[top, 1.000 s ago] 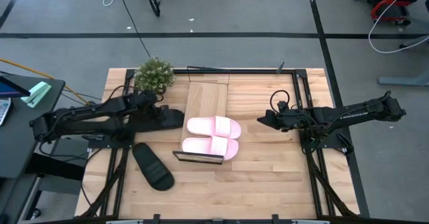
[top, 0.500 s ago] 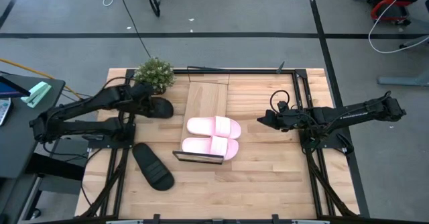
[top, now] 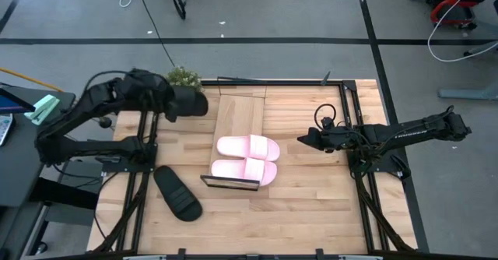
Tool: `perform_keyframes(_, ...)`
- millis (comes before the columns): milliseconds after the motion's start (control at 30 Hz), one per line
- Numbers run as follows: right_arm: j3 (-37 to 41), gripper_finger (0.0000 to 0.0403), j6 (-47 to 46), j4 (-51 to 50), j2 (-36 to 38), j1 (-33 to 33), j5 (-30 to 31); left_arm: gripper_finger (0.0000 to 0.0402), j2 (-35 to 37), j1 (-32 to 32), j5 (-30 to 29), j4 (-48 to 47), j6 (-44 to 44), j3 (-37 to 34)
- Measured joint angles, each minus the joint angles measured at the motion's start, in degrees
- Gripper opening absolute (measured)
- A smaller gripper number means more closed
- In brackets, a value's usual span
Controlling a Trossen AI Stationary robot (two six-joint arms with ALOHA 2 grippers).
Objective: Pick and place slides into the shelf
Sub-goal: Put the top black slide on the shelf
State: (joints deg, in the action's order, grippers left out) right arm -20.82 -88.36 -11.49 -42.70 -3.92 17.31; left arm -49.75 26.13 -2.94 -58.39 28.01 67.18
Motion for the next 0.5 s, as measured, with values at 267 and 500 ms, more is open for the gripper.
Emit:
perform_keyframes(267, 0.00, 0.0209, 2.48, 5.93, 0.00, 0.04, -0.04, 0.0013, -6.16, 0.02, -1.06, -9.87, -13.90, 11.50)
perform_keyframes(500, 0.00, 0.0209, 4.58, 10.76, 0.00, 0.04, 0.41, 0.0013, -14.75, -0.24, -4.79, -10.51, -26.08, 19.09)
